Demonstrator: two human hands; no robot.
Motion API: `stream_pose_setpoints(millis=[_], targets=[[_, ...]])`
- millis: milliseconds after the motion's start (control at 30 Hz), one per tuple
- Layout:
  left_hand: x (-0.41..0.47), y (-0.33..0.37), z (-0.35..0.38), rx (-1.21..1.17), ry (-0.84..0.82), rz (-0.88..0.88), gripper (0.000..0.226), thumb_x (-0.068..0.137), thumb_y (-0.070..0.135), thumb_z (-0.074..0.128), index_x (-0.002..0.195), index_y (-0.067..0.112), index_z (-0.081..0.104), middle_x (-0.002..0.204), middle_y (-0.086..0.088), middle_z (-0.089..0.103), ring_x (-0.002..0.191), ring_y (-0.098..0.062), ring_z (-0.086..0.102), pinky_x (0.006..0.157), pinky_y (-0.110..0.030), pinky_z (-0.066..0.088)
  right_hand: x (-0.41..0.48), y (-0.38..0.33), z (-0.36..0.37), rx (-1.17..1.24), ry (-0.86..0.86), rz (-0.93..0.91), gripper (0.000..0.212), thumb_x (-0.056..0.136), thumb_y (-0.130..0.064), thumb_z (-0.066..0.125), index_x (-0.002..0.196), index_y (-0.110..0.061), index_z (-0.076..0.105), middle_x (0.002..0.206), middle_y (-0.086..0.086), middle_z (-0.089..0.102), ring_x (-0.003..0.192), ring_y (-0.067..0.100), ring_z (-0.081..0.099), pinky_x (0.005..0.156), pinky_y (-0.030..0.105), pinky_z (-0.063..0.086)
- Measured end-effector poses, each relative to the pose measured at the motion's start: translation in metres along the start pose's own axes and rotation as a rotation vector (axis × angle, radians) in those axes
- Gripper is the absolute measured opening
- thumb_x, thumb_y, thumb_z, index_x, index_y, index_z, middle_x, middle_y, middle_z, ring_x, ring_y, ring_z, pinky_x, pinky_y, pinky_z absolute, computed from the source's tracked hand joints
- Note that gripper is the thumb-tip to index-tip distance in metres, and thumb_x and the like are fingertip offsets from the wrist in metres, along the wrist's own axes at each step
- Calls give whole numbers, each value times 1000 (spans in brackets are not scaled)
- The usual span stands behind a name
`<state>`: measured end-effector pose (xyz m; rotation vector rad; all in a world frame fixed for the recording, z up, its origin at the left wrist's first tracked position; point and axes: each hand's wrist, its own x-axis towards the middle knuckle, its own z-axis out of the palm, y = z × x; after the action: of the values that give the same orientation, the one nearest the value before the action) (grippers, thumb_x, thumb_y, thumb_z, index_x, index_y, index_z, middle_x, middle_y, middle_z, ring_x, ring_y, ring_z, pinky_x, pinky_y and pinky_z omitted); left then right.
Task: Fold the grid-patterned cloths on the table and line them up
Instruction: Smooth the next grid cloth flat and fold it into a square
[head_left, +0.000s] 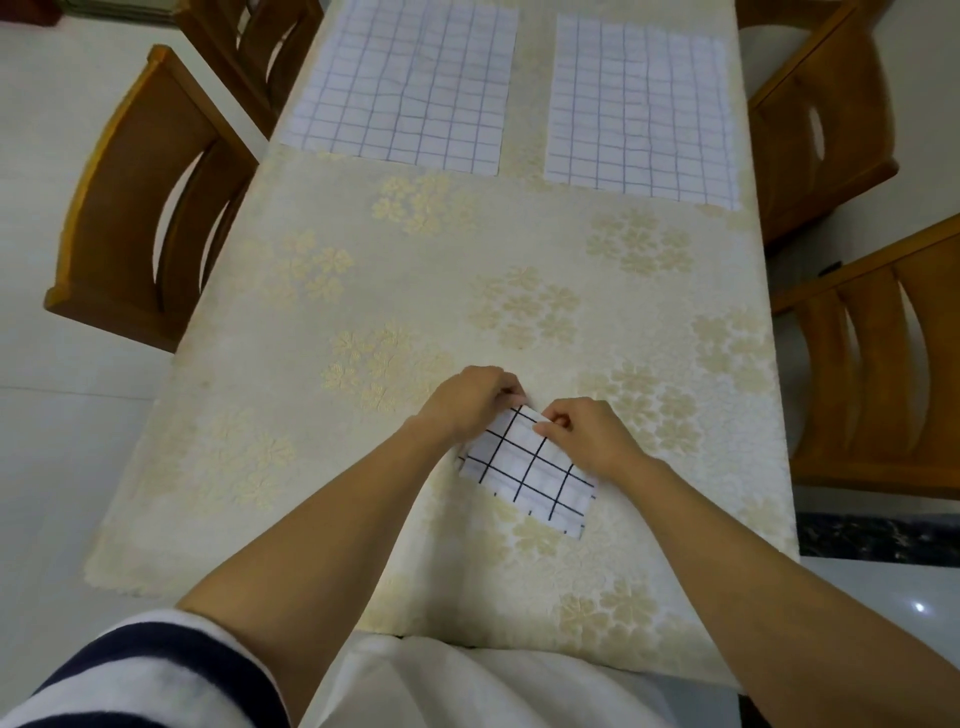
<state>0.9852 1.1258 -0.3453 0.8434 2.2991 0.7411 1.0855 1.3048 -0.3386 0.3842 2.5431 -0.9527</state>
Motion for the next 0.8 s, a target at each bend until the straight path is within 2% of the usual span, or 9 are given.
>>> stream_pose_setpoints(millis=[100, 200, 333, 367, 433, 533, 633, 700, 800], targets=[[-3, -12, 5, -97, 80, -93, 22, 104, 28, 56, 106, 15, 74, 98, 7, 70, 91, -16, 66, 75, -30, 51, 1, 7, -1, 85, 30, 49, 22, 96, -34, 63, 84, -17, 70, 70, -3, 63, 61, 7, 53, 60, 23, 42], [-7, -28, 14, -43, 195, -182, 23, 105, 30, 55, 102, 18, 75, 85, 15, 65, 79, -12, 62, 63, -22, 42, 0, 23, -6, 67, 103, 100, 24, 98, -36, 60, 81, -20, 68, 75, -1, 67, 69, 15, 60, 66, 30, 47], [-8, -36, 30, 20, 294, -186, 24, 104, 35, 54, 101, 23, 74, 97, 7, 74, 93, -21, 60, 79, -38, 51, -2, 40, -9, 76, 224, 202, 26, 96, -36, 61, 83, -15, 69, 68, -2, 62, 67, 20, 60, 65, 34, 50], [-9, -35, 34, 46, 327, -159, 24, 104, 35, 53, 105, 23, 73, 100, 4, 72, 95, -22, 59, 80, -38, 50, -3, 39, -6, 60, 263, 220, 26, 96, -37, 62, 85, -15, 68, 72, -1, 63, 73, 23, 62, 69, 36, 50], [-15, -31, 38, 64, 423, -128, 25, 104, 32, 54, 124, 21, 66, 115, -3, 64, 101, -26, 56, 84, -37, 48, -4, 35, 5, -94, 408, 253, 23, 95, -40, 62, 101, -18, 66, 97, 1, 64, 97, 26, 58, 85, 40, 48], [-24, -24, 40, 196, 529, -214, 45, 101, 18, 57, 145, 17, 49, 141, -11, 50, 118, -33, 49, 96, -44, 44, -9, 15, 23, -236, 610, 174, 38, 94, -31, 63, 129, -17, 57, 130, 8, 54, 125, 31, 43, 107, 45, 34], [-27, -1, 47, 268, 550, -64, 54, 94, 2, 50, 148, 8, 46, 149, -14, 47, 134, -35, 45, 109, -45, 40, -10, -3, 50, -315, 574, -99, 48, 97, -16, 60, 143, -9, 48, 146, 11, 50, 140, 31, 39, 120, 48, 26], [-27, 10, 59, 219, 423, 48, 53, 99, 9, 40, 152, 6, 40, 156, -13, 42, 144, -30, 39, 120, -41, 33, -7, -13, 67, -326, 460, -109, 55, 98, -11, 56, 149, -7, 38, 155, 8, 40, 149, 25, 26, 124, 41, 14], [-30, -1, 84, 266, 295, 55, 54, 108, 21, 38, 160, 9, 25, 166, -7, 24, 154, -21, 21, 126, -37, 18, -9, -9, 87, -355, 310, -69, 65, 100, -15, 48, 157, -8, 17, 165, 6, 16, 154, 21, 1, 125, 38, 2]])
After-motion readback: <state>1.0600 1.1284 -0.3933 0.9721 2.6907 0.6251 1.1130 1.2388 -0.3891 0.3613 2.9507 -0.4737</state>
